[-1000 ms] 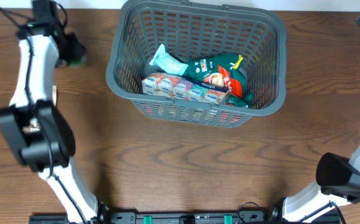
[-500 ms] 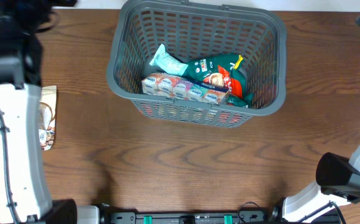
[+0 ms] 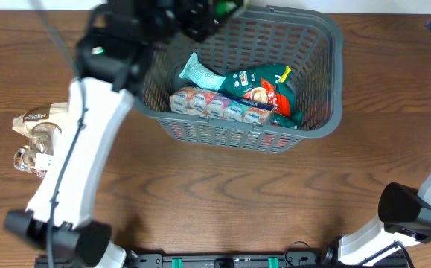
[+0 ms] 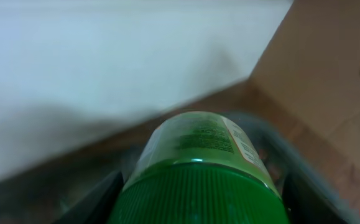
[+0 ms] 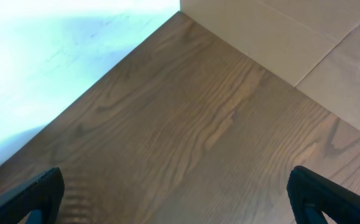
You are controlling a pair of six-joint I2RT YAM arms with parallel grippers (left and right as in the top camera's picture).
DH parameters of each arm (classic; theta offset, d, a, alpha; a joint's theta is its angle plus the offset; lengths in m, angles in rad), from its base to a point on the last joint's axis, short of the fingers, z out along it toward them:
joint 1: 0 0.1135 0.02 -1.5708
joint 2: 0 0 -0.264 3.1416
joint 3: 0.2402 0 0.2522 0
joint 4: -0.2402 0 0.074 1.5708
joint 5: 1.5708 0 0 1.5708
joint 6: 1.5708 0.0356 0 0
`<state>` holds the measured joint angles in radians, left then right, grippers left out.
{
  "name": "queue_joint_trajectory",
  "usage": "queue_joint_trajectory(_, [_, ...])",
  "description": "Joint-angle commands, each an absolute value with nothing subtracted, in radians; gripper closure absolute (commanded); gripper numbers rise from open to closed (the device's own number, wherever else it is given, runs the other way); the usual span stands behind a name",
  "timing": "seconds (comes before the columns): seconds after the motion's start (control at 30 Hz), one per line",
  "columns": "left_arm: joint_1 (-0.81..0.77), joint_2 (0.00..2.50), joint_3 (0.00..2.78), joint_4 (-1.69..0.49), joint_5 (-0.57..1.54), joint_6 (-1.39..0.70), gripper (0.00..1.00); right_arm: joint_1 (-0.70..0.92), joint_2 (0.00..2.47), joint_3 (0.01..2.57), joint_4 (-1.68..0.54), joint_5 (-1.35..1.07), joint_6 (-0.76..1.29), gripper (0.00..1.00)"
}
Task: Pack container
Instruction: 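Lift the jar over the basket and drop it inside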
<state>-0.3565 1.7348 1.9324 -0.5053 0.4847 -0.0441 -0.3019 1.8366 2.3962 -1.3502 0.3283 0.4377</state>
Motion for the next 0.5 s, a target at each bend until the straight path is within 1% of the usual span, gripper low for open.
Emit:
queue_joint_trajectory(0.0, [-0.381, 1.813, 1.940, -0.551, 0.379, -0.026, 0.94, -0.307, 1.835, 2.408, -1.354, 0.332, 0.448, 0.01])
queue_joint_trajectory(0.27, [-0.396, 2.014, 1.940, -0.725, 0.294, -0.026, 0.94, -0.307, 1.835, 2.408, -1.354, 0.332, 0.448, 0.01])
queue_joint_trajectory(0.47, [-0.396, 2.136, 1.940, -0.766, 0.294, -0.027, 0.94, -0.307, 1.835, 2.408, -1.354, 0.332, 0.448, 0.01])
